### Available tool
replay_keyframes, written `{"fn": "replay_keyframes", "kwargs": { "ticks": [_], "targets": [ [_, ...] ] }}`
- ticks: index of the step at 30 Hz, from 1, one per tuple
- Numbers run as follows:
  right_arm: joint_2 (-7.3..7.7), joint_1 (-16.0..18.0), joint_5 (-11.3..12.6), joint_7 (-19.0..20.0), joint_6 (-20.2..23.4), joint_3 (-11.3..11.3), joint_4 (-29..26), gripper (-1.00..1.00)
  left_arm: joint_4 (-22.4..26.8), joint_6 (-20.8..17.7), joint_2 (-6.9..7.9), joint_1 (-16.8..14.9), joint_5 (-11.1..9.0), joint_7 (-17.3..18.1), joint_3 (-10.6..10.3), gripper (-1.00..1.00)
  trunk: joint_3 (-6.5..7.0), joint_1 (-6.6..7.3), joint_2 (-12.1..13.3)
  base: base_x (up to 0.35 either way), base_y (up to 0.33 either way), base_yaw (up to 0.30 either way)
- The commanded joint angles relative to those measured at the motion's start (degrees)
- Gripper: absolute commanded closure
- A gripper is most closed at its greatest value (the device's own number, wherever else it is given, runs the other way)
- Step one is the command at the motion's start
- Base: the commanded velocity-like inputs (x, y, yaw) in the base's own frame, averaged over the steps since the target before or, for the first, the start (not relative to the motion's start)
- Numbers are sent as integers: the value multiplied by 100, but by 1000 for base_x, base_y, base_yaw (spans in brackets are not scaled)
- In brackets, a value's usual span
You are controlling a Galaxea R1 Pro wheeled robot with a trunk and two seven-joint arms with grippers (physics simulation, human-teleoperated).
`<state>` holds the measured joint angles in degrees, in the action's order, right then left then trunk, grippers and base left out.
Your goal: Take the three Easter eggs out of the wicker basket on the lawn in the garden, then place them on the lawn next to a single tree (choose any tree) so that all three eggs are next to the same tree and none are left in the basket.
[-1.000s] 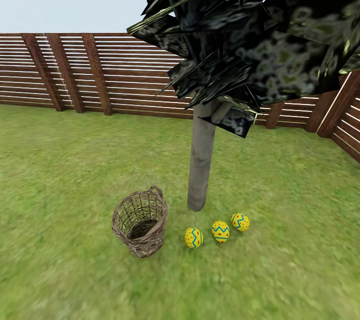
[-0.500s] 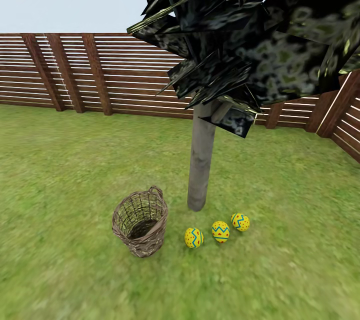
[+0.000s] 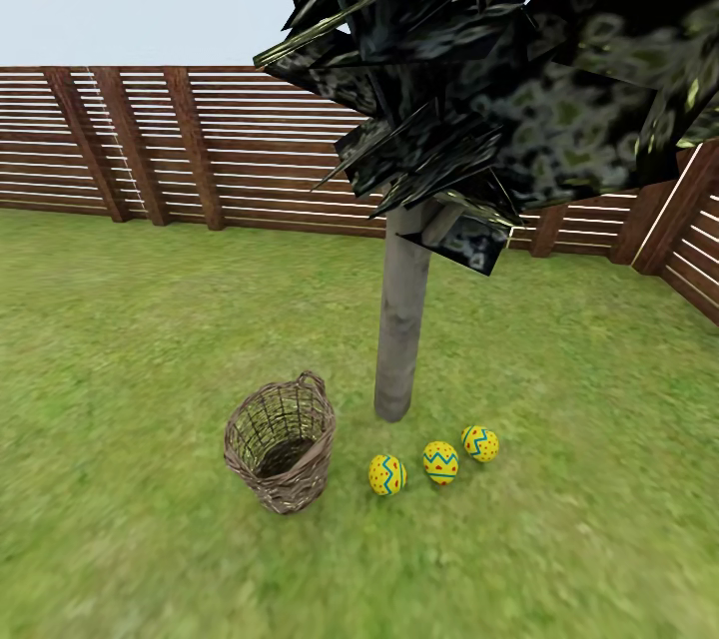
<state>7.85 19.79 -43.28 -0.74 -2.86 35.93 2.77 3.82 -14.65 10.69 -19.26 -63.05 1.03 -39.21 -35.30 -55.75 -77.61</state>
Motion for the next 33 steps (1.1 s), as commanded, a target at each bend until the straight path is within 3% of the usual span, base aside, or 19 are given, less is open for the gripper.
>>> {"fn": "replay_keyframes", "kwargs": {
  "ticks": [1, 33],
  "targets": [
    [6, 7, -31, -7, -30, 42, 22, -100, 5, -20, 4, -3, -32, 11, -34, -100, -5, 0, -3, 0, 0, 0],
    [6, 7, -31, -12, -30, 41, 22, -100, 5, -20, 4, -2, -32, 11, -34, -100, -5, 0, -3, 0, 0, 0]
  ]
}}
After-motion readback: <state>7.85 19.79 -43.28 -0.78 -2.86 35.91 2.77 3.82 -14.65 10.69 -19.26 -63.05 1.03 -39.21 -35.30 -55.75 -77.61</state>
